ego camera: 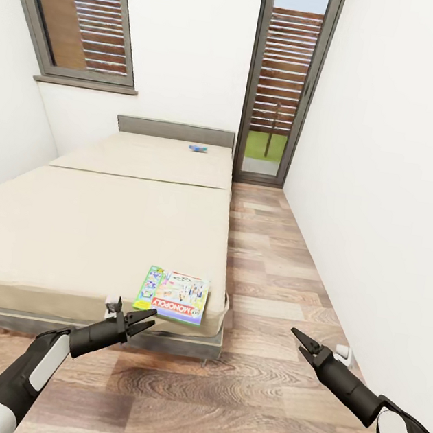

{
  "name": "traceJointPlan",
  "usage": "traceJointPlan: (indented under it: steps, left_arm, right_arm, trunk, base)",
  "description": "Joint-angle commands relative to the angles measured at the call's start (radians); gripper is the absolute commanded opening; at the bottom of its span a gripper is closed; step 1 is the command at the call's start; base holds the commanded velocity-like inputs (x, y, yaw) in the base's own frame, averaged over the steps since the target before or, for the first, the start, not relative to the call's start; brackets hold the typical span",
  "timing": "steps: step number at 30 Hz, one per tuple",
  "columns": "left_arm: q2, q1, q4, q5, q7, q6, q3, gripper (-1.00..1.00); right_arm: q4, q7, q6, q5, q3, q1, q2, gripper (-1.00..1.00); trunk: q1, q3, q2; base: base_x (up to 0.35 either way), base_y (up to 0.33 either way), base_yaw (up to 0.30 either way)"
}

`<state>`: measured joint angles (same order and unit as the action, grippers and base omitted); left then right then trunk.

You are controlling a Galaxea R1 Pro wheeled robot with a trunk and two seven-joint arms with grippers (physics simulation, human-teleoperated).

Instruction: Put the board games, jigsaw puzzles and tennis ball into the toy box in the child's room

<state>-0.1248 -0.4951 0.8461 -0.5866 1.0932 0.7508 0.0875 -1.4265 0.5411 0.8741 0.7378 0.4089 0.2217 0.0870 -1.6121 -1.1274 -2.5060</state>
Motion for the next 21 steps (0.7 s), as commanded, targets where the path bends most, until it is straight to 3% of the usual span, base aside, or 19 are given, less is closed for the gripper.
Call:
traceJointPlan:
  steps: [1, 21]
  left_arm:
    - [0.0, 0.0, 0.0, -0.004, 0.0, 0.007, 0.0, 1.0]
    - [-0.001, 0.0, 0.0, -0.004, 0.0, 0.006, 0.0, 1.0]
  right_arm:
    - [0.0, 0.003, 0.006, -0.001, 0.001, 0.001, -0.001, 1.0]
    - [0.0, 0.003, 0.005, -0.004, 0.001, 0.001, -0.004, 1.0]
  trunk:
    - [0.0, -0.001, 0.0]
    - [0.0, -0.001, 0.0]
  base:
    - [0.174, 0.0, 0.0]
    - [0.032, 0.0, 0.0]
